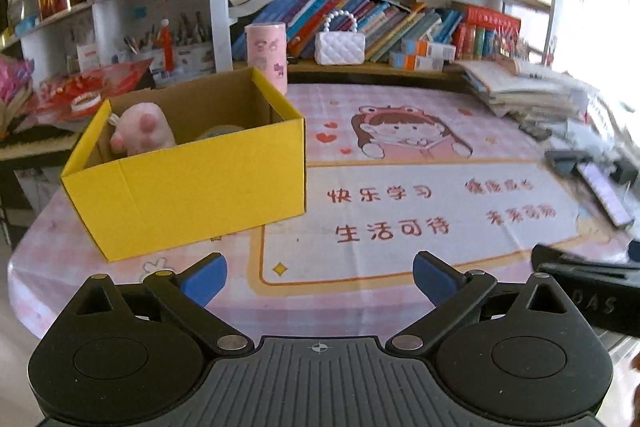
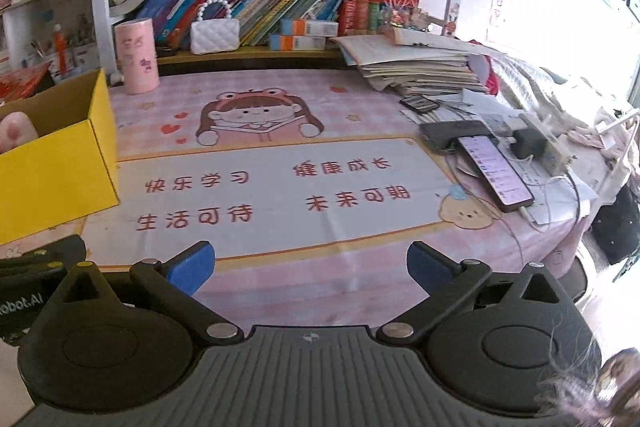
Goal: Organize objects
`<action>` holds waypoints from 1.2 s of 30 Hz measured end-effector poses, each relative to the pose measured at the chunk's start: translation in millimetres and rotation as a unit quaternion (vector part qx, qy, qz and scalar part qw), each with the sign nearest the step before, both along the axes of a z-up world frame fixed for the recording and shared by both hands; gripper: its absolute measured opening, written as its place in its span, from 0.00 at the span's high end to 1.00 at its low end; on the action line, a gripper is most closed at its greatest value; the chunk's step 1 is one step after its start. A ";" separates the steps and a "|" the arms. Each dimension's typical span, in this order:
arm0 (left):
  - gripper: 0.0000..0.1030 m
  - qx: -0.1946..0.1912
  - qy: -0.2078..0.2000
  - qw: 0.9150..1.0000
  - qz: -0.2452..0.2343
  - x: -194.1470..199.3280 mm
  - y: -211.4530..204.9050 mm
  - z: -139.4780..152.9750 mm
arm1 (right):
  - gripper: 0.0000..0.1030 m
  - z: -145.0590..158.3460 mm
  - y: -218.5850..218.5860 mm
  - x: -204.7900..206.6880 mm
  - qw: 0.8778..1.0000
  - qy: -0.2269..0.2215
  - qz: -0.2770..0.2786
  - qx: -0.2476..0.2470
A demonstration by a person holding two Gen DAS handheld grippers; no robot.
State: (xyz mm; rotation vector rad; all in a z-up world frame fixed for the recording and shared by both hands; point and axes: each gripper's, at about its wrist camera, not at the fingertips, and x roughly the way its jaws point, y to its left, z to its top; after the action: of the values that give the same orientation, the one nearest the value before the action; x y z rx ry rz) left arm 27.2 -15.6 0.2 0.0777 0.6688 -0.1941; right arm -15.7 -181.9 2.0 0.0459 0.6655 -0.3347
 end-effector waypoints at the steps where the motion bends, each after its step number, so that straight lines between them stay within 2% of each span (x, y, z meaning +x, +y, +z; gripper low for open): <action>1: 0.02 0.016 -0.002 1.000 0.002 -1.2 -4.0 -1.6 | 0.00 -0.6 -1.1 -0.9 1.000 0.001 0.000 -0.001; 4: 0.02 0.042 -0.006 0.999 0.010 -3.7 -10.4 -3.7 | 0.00 -3.1 -1.0 -1.2 1.000 0.008 0.001 -0.004; 20: 0.02 0.053 -0.013 0.997 0.054 -10.6 -5.6 1.0 | 0.00 -5.8 8.6 -1.7 0.999 0.017 0.022 -0.017; 36: 0.02 0.057 -0.002 0.997 0.059 -10.4 -1.2 -2.1 | 0.00 -8.1 17.0 -2.1 0.999 0.021 0.028 -0.027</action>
State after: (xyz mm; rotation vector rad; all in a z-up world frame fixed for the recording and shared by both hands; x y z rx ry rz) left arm 16.7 -16.9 -2.0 0.1475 0.6782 -0.0425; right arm -17.8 -164.9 -6.1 -0.0317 0.6968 -0.2999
